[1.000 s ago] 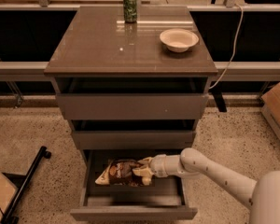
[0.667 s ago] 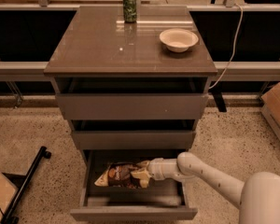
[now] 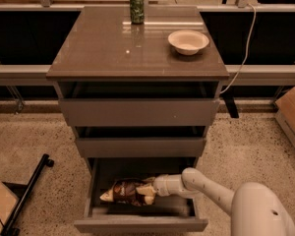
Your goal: Place brown chip bag into bottom drawer
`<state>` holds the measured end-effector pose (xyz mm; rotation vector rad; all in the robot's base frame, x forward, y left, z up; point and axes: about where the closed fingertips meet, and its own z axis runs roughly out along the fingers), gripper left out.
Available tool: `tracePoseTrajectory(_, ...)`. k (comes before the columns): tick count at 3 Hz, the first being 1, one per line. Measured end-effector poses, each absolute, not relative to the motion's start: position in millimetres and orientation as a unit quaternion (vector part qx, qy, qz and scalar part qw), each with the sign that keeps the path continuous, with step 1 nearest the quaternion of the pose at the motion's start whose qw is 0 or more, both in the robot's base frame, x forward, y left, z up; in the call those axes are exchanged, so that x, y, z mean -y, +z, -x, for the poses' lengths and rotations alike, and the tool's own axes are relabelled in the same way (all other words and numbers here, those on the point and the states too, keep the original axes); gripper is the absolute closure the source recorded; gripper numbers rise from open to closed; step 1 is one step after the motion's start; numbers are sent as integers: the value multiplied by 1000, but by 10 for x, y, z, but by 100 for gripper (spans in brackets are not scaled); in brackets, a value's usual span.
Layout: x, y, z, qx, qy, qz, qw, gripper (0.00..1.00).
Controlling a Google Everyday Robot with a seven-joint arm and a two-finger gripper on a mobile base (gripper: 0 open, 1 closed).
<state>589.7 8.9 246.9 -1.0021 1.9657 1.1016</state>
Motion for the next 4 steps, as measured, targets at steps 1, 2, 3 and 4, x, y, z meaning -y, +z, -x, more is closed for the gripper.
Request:
tracePoseTrajectory(1,-145,2126,-5849,-758,449,364,302,50)
tracePoseTrajectory(2,-149,1993,-5824,-761,459,355,290,26)
tracePoseTrajectory(3,-174,1995,-5815,-760,460,356,290,3)
tracePoseTrajectory(4,-185,1992,-5809,-760,461,356,289,0)
